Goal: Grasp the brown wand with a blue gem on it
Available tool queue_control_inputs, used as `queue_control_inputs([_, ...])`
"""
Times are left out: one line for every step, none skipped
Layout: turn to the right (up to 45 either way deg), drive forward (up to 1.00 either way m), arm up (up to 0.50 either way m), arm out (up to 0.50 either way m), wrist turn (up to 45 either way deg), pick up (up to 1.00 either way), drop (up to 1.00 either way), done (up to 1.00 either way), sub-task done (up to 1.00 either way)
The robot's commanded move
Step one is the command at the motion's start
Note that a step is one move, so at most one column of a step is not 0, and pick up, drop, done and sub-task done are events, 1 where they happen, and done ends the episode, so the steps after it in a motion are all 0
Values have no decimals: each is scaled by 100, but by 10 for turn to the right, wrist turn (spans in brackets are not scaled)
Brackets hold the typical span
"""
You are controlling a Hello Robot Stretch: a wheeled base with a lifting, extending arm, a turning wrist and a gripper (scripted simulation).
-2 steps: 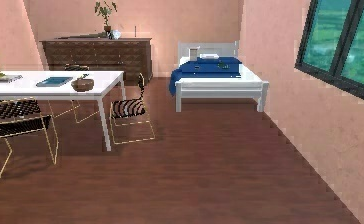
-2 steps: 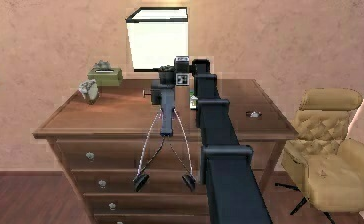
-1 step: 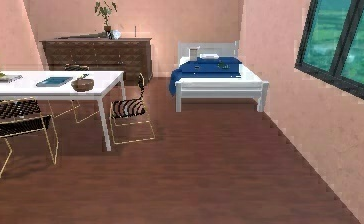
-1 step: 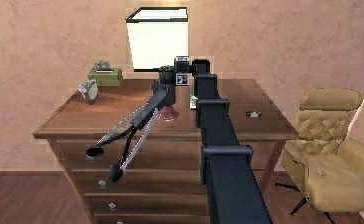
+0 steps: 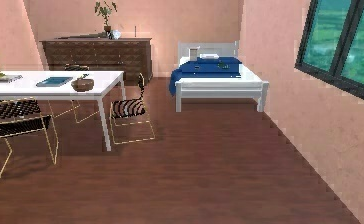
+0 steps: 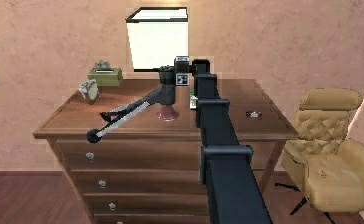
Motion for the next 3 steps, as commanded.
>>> queue_control_inputs([0, 0, 0, 0, 450, 0, 0, 0, 0])
queue_control_inputs([0, 0, 0, 0, 450, 0, 0, 0, 0])
queue_control_inputs([0, 0, 0, 0, 450, 0, 0, 0, 0])
